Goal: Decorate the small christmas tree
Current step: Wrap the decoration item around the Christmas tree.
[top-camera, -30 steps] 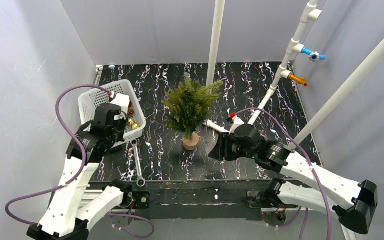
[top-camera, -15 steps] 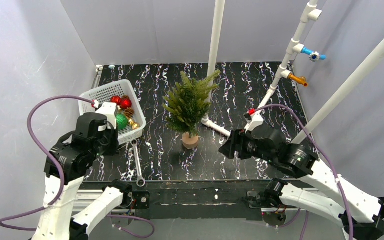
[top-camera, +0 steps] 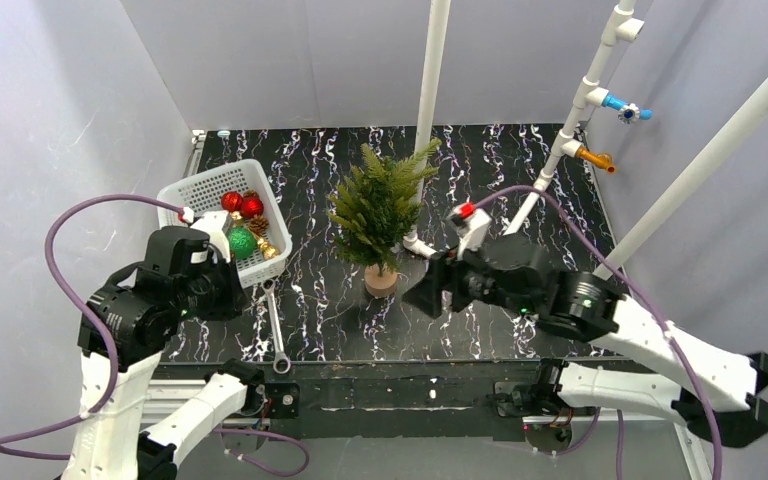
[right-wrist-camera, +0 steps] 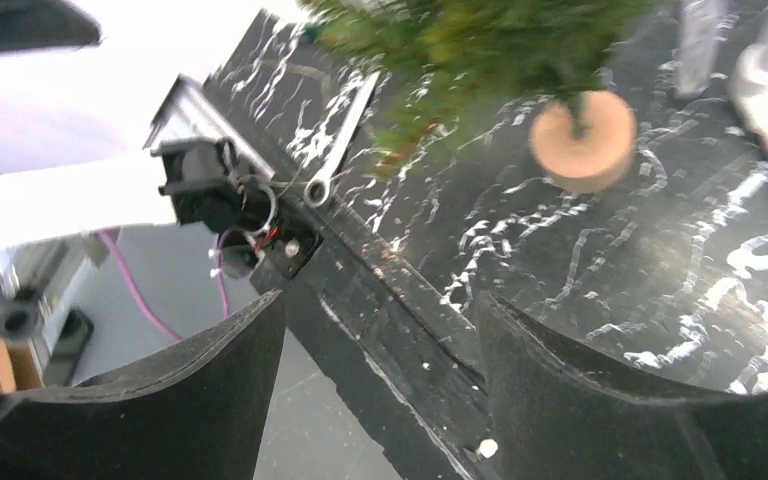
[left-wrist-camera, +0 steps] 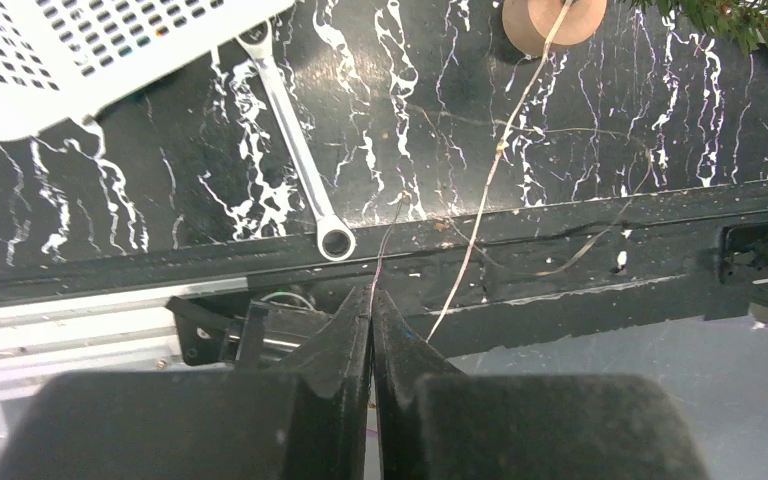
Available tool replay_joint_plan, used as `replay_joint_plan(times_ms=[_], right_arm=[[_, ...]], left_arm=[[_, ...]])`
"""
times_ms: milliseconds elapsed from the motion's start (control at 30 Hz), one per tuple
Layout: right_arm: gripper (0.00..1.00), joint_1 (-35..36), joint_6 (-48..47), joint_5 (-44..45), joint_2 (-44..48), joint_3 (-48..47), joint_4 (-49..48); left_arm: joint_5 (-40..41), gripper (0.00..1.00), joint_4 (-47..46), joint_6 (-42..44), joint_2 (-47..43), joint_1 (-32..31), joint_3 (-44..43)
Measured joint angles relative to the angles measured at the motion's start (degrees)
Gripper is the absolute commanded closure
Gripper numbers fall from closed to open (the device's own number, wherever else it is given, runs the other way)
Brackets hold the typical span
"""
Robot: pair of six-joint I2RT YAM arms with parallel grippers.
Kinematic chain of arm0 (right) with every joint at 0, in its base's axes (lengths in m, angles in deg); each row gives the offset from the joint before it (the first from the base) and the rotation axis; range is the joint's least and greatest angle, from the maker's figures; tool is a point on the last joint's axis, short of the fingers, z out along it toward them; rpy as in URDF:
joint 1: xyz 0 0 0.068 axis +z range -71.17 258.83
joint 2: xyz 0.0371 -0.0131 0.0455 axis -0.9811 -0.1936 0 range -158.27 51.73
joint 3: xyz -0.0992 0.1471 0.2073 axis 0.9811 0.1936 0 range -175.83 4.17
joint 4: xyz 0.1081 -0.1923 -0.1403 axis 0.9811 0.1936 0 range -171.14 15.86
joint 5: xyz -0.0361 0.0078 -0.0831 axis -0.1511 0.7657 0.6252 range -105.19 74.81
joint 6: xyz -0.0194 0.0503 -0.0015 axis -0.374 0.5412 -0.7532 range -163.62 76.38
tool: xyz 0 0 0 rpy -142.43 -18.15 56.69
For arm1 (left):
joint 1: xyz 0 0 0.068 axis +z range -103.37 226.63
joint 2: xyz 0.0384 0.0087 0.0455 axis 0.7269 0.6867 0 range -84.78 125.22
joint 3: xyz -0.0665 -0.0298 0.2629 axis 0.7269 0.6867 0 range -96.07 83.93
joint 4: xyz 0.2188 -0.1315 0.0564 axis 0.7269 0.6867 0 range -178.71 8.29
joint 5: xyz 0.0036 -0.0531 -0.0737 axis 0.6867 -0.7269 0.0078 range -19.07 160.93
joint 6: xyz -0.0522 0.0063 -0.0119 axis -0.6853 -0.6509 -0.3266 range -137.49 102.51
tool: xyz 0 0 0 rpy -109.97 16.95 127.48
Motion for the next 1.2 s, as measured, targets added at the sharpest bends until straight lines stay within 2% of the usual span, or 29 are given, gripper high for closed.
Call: replay_joint_plan(times_ms=[233,500,633,700,967,1200], right_arm=[[0.27,16.41,-6.69,4.13,-10.82,1.99,-11.85],[0.19,30.32,-23.23,12.68,-26.49,3.37,-27.91],[0.14,32.63,-29.42,15.23,-34.40,1.20,-30.80],[0.08,32.81,-31.08,16.17,-36.20,0.39,-32.72],[0.05,32.76,-36.92,24.33,-38.14,0.20,-46.77],[0.02,32.74,-40.28,28.87,-44.19,-0.11,-52.02]], left_arm=[[-1.38,1.00,0.28,-4.15,-0.04,0.00,3.08],[-2.56,1.00,1.51,-5.40,-0.79,0.00,2.78],[-3.34,1.00,1.92,-5.62,-0.79,0.00,2.21],[-3.58,1.00,2.12,-5.79,-0.76,0.00,1.68],[-5.05,1.00,2.38,-6.91,-1.05,0.00,0.72],[-5.99,1.00,2.38,-7.30,-1.38,0.00,0.72]])
